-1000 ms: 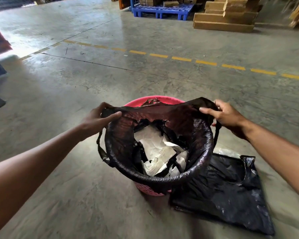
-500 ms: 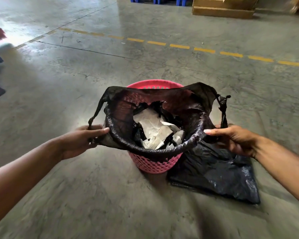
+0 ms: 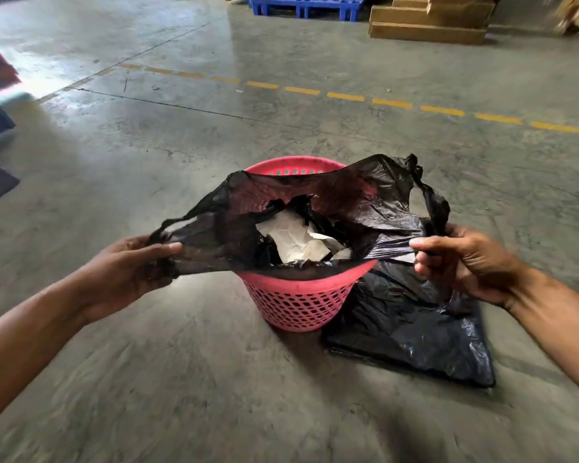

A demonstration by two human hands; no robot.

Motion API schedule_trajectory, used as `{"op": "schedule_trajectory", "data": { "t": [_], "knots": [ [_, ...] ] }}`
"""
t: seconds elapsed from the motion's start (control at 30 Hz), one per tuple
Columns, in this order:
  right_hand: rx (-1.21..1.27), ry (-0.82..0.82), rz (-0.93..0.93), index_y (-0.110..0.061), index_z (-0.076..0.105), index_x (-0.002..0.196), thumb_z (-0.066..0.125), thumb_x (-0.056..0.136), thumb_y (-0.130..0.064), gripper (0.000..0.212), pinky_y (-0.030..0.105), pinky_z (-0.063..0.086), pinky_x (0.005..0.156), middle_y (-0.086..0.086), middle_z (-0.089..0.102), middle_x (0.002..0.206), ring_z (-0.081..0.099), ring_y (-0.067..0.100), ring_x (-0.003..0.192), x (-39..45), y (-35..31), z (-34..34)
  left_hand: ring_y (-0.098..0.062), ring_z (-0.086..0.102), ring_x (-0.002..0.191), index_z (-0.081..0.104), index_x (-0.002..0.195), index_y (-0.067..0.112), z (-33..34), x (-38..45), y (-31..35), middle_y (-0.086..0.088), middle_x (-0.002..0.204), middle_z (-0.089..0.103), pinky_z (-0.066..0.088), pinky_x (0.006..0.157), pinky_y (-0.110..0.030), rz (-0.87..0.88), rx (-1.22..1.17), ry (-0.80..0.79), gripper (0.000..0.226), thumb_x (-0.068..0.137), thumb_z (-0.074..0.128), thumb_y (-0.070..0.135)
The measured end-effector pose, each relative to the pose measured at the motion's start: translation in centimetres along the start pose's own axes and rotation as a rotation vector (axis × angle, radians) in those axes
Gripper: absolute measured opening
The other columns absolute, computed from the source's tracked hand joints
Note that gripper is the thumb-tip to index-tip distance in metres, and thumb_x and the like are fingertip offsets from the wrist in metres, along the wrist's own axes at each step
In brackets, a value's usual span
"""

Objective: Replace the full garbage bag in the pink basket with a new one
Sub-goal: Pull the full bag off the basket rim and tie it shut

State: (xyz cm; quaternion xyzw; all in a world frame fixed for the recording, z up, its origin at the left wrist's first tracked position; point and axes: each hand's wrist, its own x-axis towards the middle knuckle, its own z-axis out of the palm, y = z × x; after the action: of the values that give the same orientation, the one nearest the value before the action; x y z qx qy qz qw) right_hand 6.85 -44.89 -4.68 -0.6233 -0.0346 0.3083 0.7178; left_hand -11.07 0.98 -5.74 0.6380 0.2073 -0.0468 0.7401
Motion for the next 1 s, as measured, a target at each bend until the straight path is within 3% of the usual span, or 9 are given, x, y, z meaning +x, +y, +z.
{"op": "schedule_trajectory", "data": {
  "t": [0.17,0.3,0.37,0.47,0.6,0.77,0.83,0.9,1.0],
  "knots": [
    [-0.309,0.178,-0.004,-0.015,0.06,0.106,0.075,0.081,-0.011,0.029,0.028,0.055,0.057,0.006,0.074,0.076,0.071,0.019,0.056,2.5,-3.4,0.7,-0.016,0.076,0.064,0.073,0.092,0.019,0.1,1.5,4.7,-0.005,0.079,0.076,0.056,0.063,-0.024,0.144,0.182,0.216,0.004,0.089,0.072,0.022],
    [-0.403,0.354,-0.002,-0.018,0.053,0.122,0.081,0.079,-0.028,0.053,0.034,0.057,0.067,0.005,0.069,0.088,0.065,0.015,0.062,5.9,-6.4,1.6,-0.009,0.073,0.064,0.07,0.09,0.021,0.7,4.7,7.9,0.005,0.075,0.074,0.054,0.071,-0.028,0.128,0.319,0.291,0.003,0.092,0.072,0.023],
    [-0.436,0.408,-0.023,-0.017,0.058,0.115,0.082,0.079,-0.026,0.044,0.026,0.054,0.056,0.005,0.068,0.082,0.062,0.011,0.055,7.2,-7.8,2.3,-0.016,0.073,0.072,0.072,0.09,0.018,1.5,6.3,9.1,0.0,0.084,0.072,0.058,0.059,-0.025,0.094,0.3,0.293,0.005,0.092,0.072,0.023],
    [-0.477,0.501,-0.063,-0.015,0.067,0.085,0.074,0.083,-0.014,0.007,0.014,0.046,0.039,0.003,0.067,0.06,0.057,0.006,0.034,8.7,-9.8,3.0,-0.016,0.071,0.075,0.07,0.087,0.02,2.4,8.3,11.1,0.002,0.085,0.068,0.058,0.051,-0.026,0.048,0.16,0.278,0.006,0.093,0.069,0.023],
    [-0.535,0.469,0.046,-0.016,0.064,0.068,0.059,0.089,-0.013,0.021,0.009,0.042,0.039,-0.007,0.06,0.04,0.055,0.004,0.031,9.1,-11.4,1.9,-0.005,0.072,0.062,0.074,0.066,0.027,1.4,9.5,14.1,0.011,0.068,0.069,0.048,0.071,-0.024,0.076,0.029,0.231,0.025,0.089,0.069,0.032],
    [-0.842,0.387,0.225,-0.009,0.071,0.07,0.069,0.089,-0.009,0.019,0.018,0.035,0.05,0.004,0.061,0.056,0.035,0.01,0.039,8.2,-12.4,-0.9,-0.008,0.073,0.066,0.08,0.07,0.024,0.0,9.1,13.7,0.007,0.072,0.067,0.056,0.063,-0.022,0.115,0.093,0.159,0.014,0.08,0.08,0.034],
    [-0.738,0.384,0.184,-0.009,0.071,0.073,0.073,0.088,-0.014,0.015,0.018,0.032,0.046,0.001,0.056,0.051,0.031,0.007,0.032,8.1,-13.3,-1.4,-0.01,0.074,0.07,0.08,0.073,0.024,-0.6,8.6,13.1,0.006,0.076,0.067,0.058,0.064,-0.022,0.147,0.104,0.112,0.023,0.065,0.089,0.044],
    [-0.467,0.354,0.053,-0.016,0.071,0.078,0.073,0.087,-0.026,0.014,0.023,0.038,0.054,-0.003,0.059,0.056,0.047,0.007,0.04,8.1,-13.9,-1.4,-0.008,0.073,0.071,0.08,0.077,0.026,-1.1,8.6,13.0,0.009,0.075,0.069,0.057,0.069,-0.021,0.214,0.047,0.134,0.042,0.047,0.096,0.051],
    [-0.182,0.306,-0.172,-0.022,0.069,0.082,0.071,0.088,-0.032,0.012,0.025,0.046,0.072,-0.007,0.068,0.069,0.063,0.01,0.067,7.9,-13.7,0.5,-0.008,0.072,0.084,0.083,0.084,0.029,0.1,9.2,13.0,0.012,0.084,0.074,0.049,0.089,-0.028,0.341,-0.124,0.133,0.016,0.072,0.086,0.039]
  ]
}}
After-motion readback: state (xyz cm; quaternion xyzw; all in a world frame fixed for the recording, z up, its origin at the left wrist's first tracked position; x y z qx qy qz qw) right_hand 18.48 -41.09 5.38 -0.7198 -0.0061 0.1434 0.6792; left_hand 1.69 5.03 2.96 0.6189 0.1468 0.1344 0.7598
